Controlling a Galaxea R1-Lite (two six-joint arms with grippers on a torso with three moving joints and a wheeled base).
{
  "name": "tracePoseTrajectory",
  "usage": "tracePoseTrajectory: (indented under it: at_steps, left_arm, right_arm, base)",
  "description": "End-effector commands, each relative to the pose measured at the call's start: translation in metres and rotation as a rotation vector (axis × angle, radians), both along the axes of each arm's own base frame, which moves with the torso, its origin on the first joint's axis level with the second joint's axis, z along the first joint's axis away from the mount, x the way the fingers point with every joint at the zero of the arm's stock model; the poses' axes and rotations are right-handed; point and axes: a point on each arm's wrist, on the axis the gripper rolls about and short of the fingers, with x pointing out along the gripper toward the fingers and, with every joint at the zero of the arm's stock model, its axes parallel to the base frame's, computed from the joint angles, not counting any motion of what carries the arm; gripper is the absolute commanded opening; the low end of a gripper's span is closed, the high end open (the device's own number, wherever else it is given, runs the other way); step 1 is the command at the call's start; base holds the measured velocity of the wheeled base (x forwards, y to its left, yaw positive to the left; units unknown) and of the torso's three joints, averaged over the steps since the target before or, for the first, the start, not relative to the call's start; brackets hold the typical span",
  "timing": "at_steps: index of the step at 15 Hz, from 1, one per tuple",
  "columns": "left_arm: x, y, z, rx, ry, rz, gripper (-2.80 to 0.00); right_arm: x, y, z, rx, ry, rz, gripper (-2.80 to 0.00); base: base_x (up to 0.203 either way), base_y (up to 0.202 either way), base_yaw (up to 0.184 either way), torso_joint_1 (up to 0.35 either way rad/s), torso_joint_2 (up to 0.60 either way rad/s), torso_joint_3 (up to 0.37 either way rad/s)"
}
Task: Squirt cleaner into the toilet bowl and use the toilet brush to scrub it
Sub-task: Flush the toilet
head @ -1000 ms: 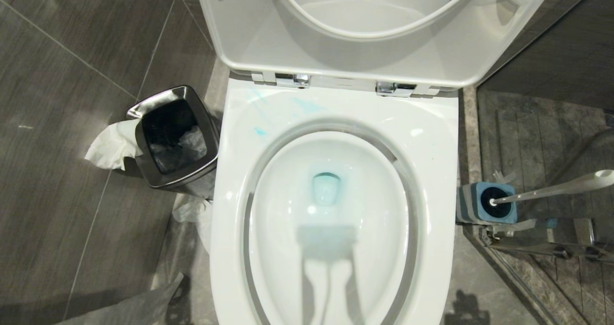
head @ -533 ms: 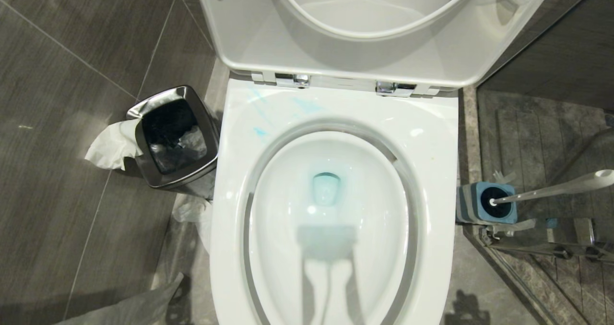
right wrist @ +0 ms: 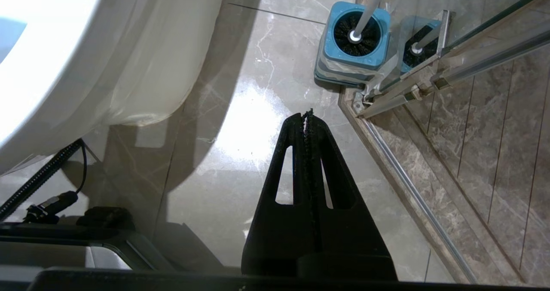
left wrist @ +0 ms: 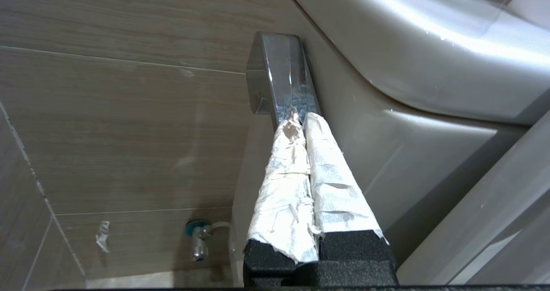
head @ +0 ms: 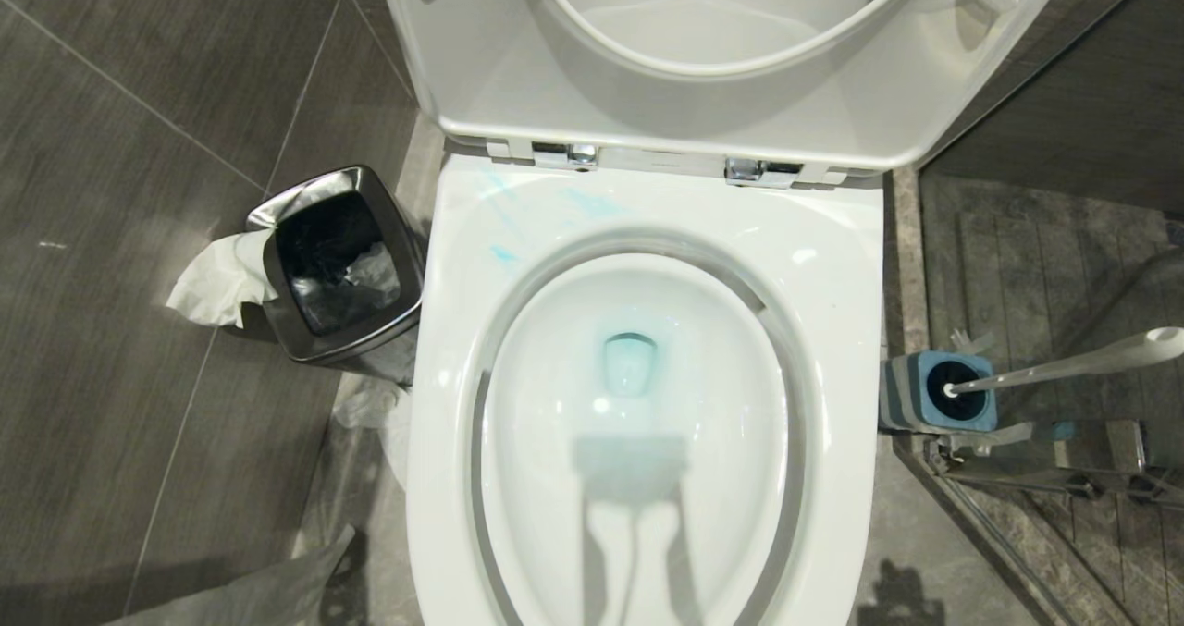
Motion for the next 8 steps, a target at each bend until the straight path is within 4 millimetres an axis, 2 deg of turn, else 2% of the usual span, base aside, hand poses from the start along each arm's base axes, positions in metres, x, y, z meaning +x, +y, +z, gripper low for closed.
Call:
tracePoseTrajectory:
  at_steps: [1,4,8]
  left_arm:
    - [0.007,-0.003,-0.006,0.034,0.036,0.013,-2.80]
    - [0.018,-0.007,-0.010,0.058,0.057,0.023,-2.80]
    - [0.030,-0.012,-0.003,0.083,-0.008,0.059,-2.80]
  right_arm:
    - [0.000,0.000,0.000,-0.001,0.001,0.000,-2.80]
    - [0.000,0.000,0.000,-0.001,0.001,0.001,-2.80]
    - [0.000,0.000,0.000,-0.001,0.001,0.001,-2.80]
  base:
    - [0.000,0.000,0.000,0.000,0.00,0.000]
    - [0.000,0.000,0.000,0.000,0.00,0.000]
    - [0.000,0.000,0.000,0.000,0.00,0.000]
